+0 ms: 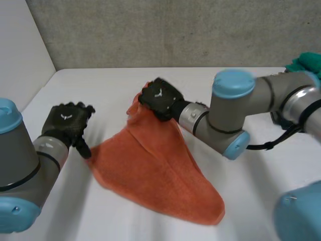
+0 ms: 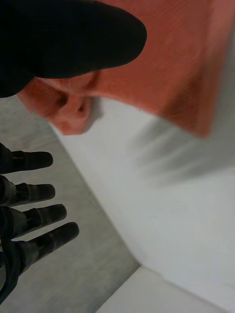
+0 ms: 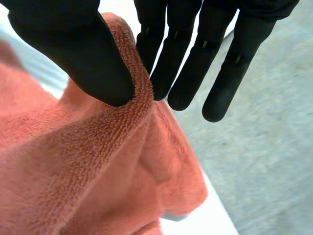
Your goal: Fold the laundry.
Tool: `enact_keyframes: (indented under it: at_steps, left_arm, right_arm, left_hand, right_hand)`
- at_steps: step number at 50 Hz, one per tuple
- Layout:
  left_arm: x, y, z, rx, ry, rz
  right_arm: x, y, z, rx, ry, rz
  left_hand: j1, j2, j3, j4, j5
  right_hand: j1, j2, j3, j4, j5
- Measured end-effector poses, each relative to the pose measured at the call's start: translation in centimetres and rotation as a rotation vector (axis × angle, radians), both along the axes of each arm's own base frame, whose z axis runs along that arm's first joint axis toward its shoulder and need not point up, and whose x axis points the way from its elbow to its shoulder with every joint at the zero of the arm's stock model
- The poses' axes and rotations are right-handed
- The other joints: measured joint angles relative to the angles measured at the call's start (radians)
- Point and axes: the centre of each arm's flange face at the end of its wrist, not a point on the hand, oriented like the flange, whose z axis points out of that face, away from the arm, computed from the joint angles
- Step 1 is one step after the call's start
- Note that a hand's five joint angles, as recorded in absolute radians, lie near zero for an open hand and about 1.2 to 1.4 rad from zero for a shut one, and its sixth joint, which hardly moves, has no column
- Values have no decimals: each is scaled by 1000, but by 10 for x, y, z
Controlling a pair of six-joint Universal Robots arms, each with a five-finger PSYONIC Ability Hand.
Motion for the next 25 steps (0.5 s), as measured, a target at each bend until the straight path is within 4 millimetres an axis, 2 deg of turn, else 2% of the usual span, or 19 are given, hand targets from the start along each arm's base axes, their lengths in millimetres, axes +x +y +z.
enact_keyframes:
  at_steps: [4, 5, 7, 11, 17, 19, 21, 22, 23, 25]
  left_arm:
    - [-7, -9, 4, -52, 24, -28]
    - [-11, -14, 4, -63, 32, -49]
    - [-18, -19, 1, -66, 41, -85]
    - [-32, -27, -10, -44, 57, -171]
    - [-52, -28, -33, 35, 88, -267]
    - [-58, -27, -41, 87, 108, -291]
    - [-61, -25, -47, 140, 124, -300]
    - [-62, -25, -48, 150, 127, -301]
    - [-63, -23, -50, 194, 138, -298]
    - [-62, -23, -50, 224, 143, -290]
  right_arm:
    - [-15, 15, 33, -18, -15, -33]
    - [-22, 23, 47, -25, -23, -44]
    - [-32, 35, 61, -29, -30, -56]
    - [-48, 57, 77, -24, -35, -68]
    - [-63, 77, 83, -6, -27, -78]
    - [-68, 83, 86, -4, -27, -86]
    - [-73, 87, 88, -5, -27, -98]
    - [-73, 88, 89, -5, -27, -100]
    - [-77, 90, 89, -4, -25, -116]
    - [-80, 90, 89, -1, -20, -136]
  left_hand:
    - [-12, -7, -6, -6, 0]
    - [-12, -10, -6, -8, 0]
    - [-12, -11, -6, -8, 0]
    - [-12, -11, -6, -8, 0]
    - [-5, -7, -2, -3, 3]
    - [206, 187, 180, 188, 193]
    - [525, 459, 448, 461, 462]
    - [525, 459, 448, 461, 462]
    - [894, 832, 804, 819, 815]
    - [920, 936, 918, 935, 901]
  right_hand:
    - [0, 0, 0, 2, 0]
    - [0, 0, 0, 2, 0]
    - [0, 0, 0, 2, 0]
    - [0, 0, 0, 2, 0]
    - [0, 0, 0, 2, 0]
    - [0, 0, 0, 2, 0]
    - [0, 0, 0, 2, 0]
    - [0, 0, 0, 2, 0]
    - [0, 0, 0, 2, 0]
    - [0, 0, 0, 2, 0]
